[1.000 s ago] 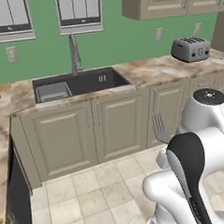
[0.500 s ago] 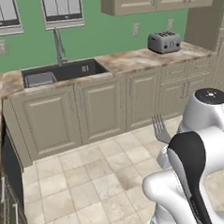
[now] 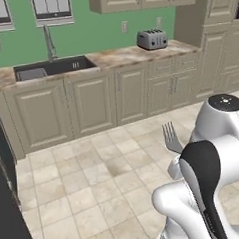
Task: Take the fork and place it on the left side of the plate. Then take the spoon and place it on the right side of the plate. Make sure they're directly next to the plate.
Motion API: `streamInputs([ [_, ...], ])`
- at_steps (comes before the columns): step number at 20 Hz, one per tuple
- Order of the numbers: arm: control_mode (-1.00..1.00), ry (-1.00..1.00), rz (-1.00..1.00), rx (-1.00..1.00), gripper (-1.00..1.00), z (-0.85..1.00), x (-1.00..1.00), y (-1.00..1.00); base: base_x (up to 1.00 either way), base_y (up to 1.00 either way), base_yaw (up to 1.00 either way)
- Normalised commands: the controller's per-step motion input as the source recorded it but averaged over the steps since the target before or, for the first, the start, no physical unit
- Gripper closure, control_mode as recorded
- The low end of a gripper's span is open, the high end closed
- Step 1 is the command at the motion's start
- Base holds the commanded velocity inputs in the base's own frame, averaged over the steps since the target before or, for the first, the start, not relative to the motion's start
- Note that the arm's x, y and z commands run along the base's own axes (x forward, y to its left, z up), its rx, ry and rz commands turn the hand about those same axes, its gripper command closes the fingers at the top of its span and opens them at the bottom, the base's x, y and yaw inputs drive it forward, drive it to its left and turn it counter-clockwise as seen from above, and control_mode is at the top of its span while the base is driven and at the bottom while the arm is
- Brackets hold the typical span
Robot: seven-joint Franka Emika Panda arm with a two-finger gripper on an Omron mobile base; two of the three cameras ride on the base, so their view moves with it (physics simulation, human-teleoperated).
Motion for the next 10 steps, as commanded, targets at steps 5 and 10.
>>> streamInputs([
  [5, 1.00, 0.00, 0.00, 0.00, 1.00, 0.00, 0.00, 0.00, -1.00, -0.33, -0.03],
  [10, 1.00, 0.00, 0.00, 0.00, 1.00, 0.00, 0.00, 0.00, -0.86, -0.07, 0.02],
])
